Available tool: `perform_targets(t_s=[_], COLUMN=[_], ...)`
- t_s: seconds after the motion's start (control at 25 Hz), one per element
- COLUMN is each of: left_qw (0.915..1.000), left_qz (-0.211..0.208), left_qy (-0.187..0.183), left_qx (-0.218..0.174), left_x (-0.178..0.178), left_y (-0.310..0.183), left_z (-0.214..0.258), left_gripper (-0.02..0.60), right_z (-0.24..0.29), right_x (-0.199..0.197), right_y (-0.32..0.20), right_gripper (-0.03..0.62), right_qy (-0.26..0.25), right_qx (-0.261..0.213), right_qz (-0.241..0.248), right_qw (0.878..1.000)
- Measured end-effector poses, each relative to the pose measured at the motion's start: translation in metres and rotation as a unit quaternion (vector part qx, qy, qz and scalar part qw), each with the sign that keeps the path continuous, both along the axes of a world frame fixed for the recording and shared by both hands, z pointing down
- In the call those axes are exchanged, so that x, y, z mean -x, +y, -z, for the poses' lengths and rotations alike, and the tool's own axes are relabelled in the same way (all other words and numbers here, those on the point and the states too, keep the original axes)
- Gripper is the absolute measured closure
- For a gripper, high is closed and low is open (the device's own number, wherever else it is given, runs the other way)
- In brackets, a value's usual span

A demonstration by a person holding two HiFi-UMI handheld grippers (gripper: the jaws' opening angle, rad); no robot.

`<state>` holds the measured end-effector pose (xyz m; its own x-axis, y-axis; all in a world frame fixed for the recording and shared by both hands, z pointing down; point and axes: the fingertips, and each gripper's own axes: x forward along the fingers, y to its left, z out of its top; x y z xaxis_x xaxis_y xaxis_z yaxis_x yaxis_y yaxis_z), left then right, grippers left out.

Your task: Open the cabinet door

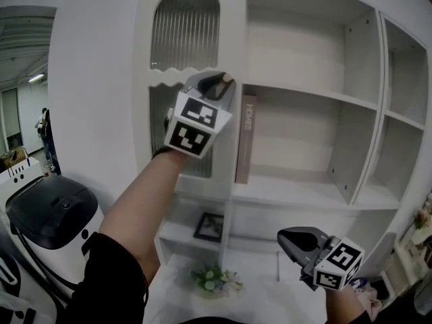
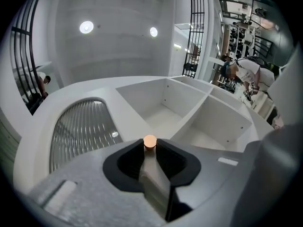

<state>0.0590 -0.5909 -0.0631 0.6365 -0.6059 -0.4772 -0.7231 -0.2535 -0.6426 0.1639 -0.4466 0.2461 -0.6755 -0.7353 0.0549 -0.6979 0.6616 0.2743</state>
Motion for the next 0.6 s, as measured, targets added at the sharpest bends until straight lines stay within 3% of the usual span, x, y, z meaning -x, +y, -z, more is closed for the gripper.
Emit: perform_targets(t_s=[0.6], left_qw=[0.9991], left_qz=[0.009], left_qy=[-0.018], left_qx=[0.039], left_x=[0.001], left_y=[0.004], left_z=[0.001], left_gripper=[0.511], right_z=[-0.004], right_x=[-0.011], right_y=[0.037], right_gripper=[0.600], right_qy=[-0.004], right_qx=[0.003], right_qz=[0.004], right_qw=[1.000])
